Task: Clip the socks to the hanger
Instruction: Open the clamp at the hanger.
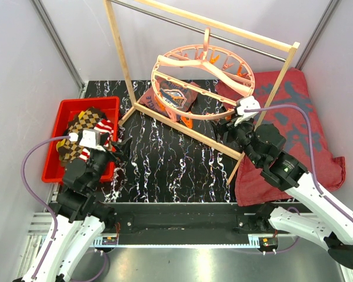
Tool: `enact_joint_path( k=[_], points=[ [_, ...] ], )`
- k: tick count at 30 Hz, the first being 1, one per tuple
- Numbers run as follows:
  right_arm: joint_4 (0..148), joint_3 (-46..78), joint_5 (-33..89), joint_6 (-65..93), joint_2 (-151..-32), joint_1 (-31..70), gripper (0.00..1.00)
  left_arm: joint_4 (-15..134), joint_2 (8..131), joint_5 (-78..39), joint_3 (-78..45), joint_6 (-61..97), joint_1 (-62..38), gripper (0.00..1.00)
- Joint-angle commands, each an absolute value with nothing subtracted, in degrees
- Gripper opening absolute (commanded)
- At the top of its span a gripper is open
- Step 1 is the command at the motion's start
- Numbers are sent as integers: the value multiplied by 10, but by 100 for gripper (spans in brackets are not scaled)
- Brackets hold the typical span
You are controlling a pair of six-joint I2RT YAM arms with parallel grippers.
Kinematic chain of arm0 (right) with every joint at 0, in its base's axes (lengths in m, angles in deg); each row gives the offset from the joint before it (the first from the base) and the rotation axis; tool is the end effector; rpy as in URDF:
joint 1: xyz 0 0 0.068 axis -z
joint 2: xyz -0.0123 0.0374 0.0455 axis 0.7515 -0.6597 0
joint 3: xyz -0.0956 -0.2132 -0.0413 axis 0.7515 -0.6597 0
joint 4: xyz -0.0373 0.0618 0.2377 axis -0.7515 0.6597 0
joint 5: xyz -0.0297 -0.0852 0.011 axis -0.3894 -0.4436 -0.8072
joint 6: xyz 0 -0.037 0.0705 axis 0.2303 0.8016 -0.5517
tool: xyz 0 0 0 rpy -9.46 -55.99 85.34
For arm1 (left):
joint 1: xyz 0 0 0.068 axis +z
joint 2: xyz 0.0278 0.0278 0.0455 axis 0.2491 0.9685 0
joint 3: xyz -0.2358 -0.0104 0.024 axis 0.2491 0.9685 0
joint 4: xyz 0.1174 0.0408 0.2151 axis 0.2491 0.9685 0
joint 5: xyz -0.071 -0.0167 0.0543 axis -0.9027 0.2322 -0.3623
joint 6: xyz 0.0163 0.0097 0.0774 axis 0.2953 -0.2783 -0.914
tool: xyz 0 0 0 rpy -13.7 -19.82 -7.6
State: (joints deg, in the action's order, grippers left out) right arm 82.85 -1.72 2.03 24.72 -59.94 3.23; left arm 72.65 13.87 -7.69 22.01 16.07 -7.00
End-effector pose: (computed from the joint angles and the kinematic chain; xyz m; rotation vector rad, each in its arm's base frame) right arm 0.1776 0.1491 0.3780 -0.4211 1.5339 0.3088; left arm 0.1494 -0.0541 0.3113 0.1086 1.5320 -0.3827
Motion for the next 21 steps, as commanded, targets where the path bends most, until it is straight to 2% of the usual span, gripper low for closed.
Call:
enact_joint_path(
  k=[1,8,21],
  points=[
    [858,33,55,254,-595,26,78,715,138,-89,198,165,-71,99],
    [922,62,75,277,-596,26,79,715,140,-91,197,165,-72,99],
    [931,69,84,287,-607,26,81,715,141,-92,197,165,-71,99]
  ],
)
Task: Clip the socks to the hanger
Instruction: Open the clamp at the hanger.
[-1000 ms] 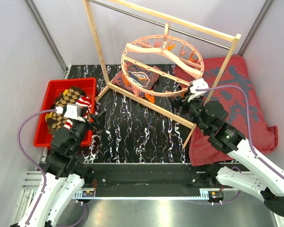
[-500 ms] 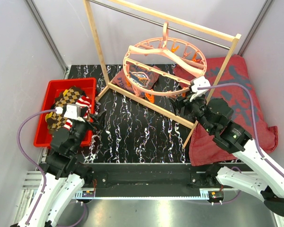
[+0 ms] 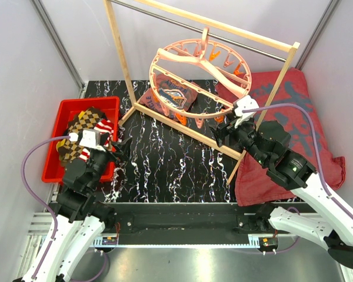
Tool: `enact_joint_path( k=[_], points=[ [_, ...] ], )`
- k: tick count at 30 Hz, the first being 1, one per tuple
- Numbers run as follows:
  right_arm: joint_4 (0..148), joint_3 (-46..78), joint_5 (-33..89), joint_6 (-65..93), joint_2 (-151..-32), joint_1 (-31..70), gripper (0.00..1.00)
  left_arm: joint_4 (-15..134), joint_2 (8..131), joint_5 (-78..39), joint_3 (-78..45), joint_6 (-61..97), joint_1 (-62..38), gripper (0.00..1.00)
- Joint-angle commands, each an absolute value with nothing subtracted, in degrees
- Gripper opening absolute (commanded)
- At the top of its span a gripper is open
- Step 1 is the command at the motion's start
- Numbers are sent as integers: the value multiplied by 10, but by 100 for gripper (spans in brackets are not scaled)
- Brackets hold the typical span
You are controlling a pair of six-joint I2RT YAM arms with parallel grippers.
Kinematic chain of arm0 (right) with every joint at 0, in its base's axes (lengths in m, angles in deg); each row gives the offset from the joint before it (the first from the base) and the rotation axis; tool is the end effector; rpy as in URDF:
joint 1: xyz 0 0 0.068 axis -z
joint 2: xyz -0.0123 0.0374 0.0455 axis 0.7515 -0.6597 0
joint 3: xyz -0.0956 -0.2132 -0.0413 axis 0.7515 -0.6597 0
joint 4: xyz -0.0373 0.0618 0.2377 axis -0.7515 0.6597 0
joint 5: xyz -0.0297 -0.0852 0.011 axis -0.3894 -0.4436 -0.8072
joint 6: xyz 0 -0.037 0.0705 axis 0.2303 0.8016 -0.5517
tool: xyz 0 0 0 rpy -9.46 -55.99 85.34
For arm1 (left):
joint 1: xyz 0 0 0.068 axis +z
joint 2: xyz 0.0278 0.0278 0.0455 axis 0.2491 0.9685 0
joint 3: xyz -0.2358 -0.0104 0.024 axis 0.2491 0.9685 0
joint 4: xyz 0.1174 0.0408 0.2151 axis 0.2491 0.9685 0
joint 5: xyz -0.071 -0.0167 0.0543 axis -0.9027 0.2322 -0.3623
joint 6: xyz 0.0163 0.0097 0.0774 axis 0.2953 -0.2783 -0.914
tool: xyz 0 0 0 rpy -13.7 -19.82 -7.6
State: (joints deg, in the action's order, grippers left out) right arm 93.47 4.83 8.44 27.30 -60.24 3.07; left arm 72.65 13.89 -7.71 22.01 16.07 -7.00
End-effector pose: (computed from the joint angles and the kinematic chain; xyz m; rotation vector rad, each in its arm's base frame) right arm 0.1655 0.1483 0.3914 -0.5798 1.5642 0.3406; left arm 0.1495 -0.0541 0.3113 0.1090 1.5323 -0.3829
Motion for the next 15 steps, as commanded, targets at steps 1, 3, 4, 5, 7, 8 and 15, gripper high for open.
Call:
enact_joint_path(
  k=[1,3,4,5,7,8,15],
  points=[
    [925,67,78,290,-608,25,80,714,141,-92,198,165,-71,99],
    [917,58,75,296,-612,26,79,715,141,-92,198,164,-71,99],
    [904,54,71,298,-613,26,79,715,140,-93,198,165,-71,99],
    [896,49,71,303,-614,26,79,716,140,-92,198,165,-72,99],
    [878,38,68,309,-615,26,78,715,139,-91,198,164,-72,99],
    [874,35,66,315,-619,26,77,716,137,-91,198,163,-72,99],
    [829,11,52,327,-623,25,70,715,138,-91,198,164,-72,99]
  ],
)
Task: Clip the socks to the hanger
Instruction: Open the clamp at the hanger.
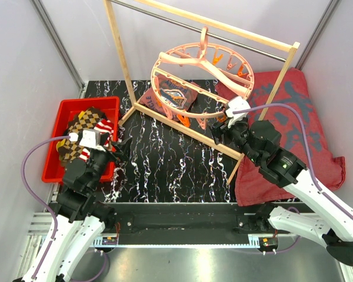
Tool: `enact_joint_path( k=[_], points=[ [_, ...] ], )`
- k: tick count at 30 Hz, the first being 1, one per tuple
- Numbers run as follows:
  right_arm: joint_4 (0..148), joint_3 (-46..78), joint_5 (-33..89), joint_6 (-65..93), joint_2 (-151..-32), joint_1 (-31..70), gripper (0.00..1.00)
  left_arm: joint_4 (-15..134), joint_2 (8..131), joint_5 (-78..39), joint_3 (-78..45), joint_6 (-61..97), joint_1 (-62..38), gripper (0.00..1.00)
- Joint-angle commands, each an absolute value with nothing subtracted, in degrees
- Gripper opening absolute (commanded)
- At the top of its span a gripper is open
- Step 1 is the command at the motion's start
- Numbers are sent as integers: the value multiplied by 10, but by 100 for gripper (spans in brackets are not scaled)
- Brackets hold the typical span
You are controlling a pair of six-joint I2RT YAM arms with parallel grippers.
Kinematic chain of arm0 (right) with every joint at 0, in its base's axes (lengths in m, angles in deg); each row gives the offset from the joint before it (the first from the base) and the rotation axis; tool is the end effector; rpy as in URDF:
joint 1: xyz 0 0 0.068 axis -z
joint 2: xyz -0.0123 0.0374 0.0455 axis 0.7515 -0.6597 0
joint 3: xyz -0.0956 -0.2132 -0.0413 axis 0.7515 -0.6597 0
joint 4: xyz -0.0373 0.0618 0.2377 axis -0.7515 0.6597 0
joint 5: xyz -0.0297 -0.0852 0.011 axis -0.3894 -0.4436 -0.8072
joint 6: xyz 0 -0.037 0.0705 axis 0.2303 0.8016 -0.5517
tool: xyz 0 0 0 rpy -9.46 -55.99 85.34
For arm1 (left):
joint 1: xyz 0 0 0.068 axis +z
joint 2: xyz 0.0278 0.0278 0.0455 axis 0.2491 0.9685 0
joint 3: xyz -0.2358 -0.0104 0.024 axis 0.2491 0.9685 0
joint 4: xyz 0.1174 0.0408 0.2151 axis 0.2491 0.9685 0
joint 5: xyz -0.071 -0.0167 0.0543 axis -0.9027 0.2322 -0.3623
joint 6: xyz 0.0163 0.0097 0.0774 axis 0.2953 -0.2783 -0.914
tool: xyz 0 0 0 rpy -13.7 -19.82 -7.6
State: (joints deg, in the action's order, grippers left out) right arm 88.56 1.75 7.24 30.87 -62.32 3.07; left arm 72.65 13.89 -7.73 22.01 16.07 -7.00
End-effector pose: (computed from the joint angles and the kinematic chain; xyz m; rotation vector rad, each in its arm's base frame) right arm 0.1775 0.1585 0.3768 -0.6141 1.5510 0.2749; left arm 0.1495 -0.0541 0.3113 0.1092 1.5323 -0.3832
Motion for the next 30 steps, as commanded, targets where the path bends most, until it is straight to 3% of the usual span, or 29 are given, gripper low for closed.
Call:
enact_joint_path(
  k=[1,23,30],
  points=[
    [823,10,52,328,-623,26,70,715,137,-90,198,164,-71,99],
    [819,25,44,301,-625,26,55,716,141,-96,198,165,-72,99],
    [801,17,31,269,-628,26,43,716,144,-100,197,166,-71,99]
  ],
)
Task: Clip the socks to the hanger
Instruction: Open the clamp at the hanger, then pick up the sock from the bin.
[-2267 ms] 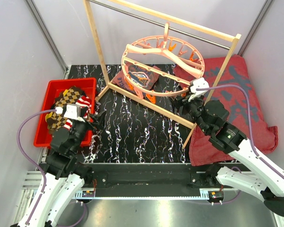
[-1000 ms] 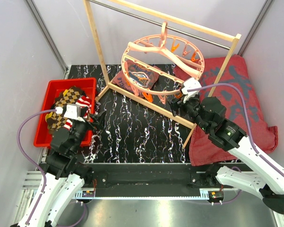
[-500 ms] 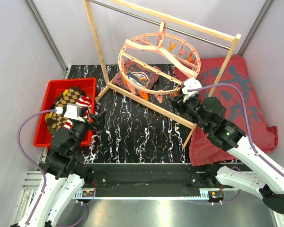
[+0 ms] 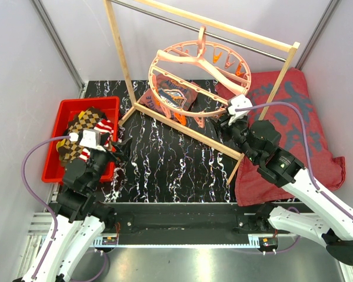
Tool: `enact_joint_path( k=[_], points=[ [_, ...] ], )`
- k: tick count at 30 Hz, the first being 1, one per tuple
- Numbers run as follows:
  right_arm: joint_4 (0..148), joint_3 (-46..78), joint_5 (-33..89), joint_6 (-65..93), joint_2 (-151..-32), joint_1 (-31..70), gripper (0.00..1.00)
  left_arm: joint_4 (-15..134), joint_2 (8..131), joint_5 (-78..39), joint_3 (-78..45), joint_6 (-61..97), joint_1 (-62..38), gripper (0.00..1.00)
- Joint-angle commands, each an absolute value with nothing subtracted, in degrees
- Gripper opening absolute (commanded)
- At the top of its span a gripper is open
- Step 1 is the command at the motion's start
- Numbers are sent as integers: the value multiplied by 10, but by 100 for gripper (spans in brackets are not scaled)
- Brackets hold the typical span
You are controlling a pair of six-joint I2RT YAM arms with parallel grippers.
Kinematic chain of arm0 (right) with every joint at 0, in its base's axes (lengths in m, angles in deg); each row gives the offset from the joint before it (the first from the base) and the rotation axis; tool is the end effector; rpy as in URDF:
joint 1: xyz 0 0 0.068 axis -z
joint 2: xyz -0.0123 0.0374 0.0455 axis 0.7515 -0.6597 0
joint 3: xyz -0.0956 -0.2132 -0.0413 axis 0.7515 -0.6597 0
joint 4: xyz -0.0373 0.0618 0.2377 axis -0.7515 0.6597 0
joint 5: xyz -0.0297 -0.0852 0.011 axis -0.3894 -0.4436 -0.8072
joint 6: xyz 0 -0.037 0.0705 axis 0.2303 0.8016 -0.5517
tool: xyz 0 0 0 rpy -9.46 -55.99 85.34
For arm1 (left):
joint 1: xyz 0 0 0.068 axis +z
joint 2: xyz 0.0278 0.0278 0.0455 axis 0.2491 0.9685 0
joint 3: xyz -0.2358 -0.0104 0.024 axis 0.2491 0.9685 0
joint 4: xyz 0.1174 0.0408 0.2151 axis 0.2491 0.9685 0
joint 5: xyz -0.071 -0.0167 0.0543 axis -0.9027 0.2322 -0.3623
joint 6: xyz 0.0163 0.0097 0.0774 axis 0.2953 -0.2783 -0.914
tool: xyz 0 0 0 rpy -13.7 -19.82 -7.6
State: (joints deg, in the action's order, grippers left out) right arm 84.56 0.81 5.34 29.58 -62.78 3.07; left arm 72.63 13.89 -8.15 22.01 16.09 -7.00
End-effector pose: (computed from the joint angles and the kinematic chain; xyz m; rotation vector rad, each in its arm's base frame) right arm 0.1816 0.1596 0.3790 -0.5489 1.5279 0.2792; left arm 0.1493 -0.0546 0.3113 0.1148 1.5319 -0.3891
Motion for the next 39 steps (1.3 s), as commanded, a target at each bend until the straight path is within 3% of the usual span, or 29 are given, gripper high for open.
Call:
enact_joint_path(
  k=[1,19,28,39],
  points=[
    [798,16,28,262,-626,26,42,716,144,-100,197,166,-71,99],
    [790,1,-20,113,-618,26,1,718,159,-96,195,168,-71,99],
    [783,-20,-17,52,-611,26,0,732,186,-36,191,187,-72,99],
    [774,-32,-2,63,-603,26,0,852,356,112,107,182,-44,99]
  ],
)
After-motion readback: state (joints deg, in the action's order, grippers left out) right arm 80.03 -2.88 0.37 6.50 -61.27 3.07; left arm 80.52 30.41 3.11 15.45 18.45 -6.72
